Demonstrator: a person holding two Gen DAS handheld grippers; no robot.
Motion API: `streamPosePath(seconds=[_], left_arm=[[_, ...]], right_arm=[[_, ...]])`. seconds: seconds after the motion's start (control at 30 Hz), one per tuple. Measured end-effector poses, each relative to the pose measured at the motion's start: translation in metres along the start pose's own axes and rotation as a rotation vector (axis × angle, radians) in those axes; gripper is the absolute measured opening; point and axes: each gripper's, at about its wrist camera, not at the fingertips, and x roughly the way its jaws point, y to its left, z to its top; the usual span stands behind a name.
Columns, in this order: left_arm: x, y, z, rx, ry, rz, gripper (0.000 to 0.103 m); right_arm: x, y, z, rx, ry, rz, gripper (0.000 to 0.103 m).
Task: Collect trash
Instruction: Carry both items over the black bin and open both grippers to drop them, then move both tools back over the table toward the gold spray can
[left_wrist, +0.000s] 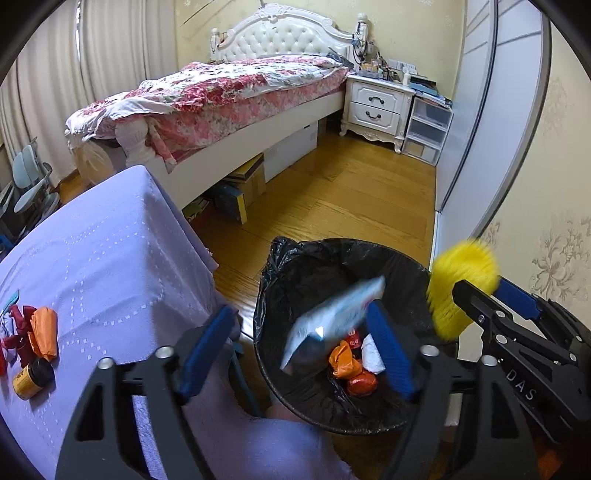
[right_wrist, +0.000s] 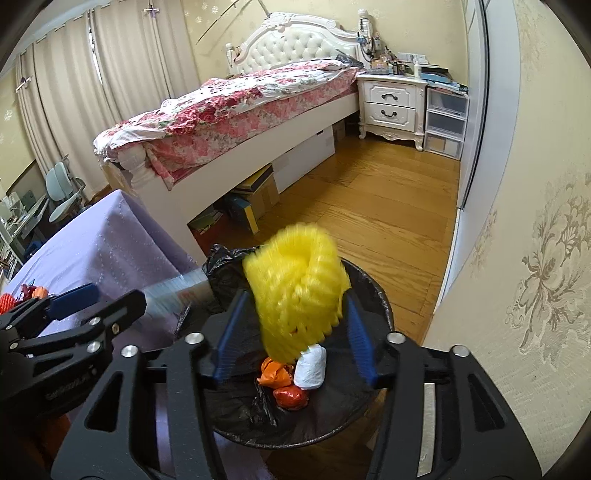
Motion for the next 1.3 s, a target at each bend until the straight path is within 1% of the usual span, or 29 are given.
streamPosePath(seconds=[0.2,0.27,0.33,0.43,0.57,0.63,0.77,0.9,1.03,1.13,1.3], left_arm=[[-0.004,0.005,0.002,-0.037,-0.002,-0.001,0.081],[-0.009,0.008,0.002,-0.038,-0.011,0.014,0.081],[-0.014,0.008,-0.001,-0.028,-0.023,0.037,0.082],[-0.024,0.015,-0.007,-0.018,-0.038,0.072,0.082],[-0.034,0.030,-0.013,-0.034,-0.040,0.094,0.082],[-0.042,0.041,-0.018,-0.049,-0.042,0.102,0.082],[-0.059,0.066,-0.032,-0.068,-0.052,0.161,0.082],[-0.075,0.101,-0.048,-0.120,-0.045,0.210,0.082],[-0.088,0.137,-0.066,-0.184,-0.030,0.268,0.082],[-0.096,0.161,-0.078,-0.228,-0.025,0.305,0.082],[-0.109,0.199,-0.095,-0.285,-0.019,0.385,0.082]], right_arm=[[0.000,-0.006,-0.001,0.027,0.000,-0.018,0.058],[-0.002,-0.007,-0.001,0.032,-0.003,-0.019,0.059],[-0.005,-0.007,-0.002,0.033,-0.008,-0.019,0.064],[-0.010,0.000,-0.004,0.033,-0.009,-0.006,0.066],[-0.014,0.013,-0.006,0.021,-0.004,0.019,0.067],[-0.016,0.023,-0.008,0.011,0.000,0.036,0.067],[-0.021,0.048,-0.013,-0.023,0.012,0.078,0.067],[-0.025,0.078,-0.016,-0.068,0.021,0.125,0.067],[-0.027,0.111,-0.019,-0.115,0.034,0.179,0.067],[-0.026,0.143,-0.020,-0.159,0.047,0.228,0.067],[-0.023,0.189,-0.025,-0.230,0.076,0.282,0.068]])
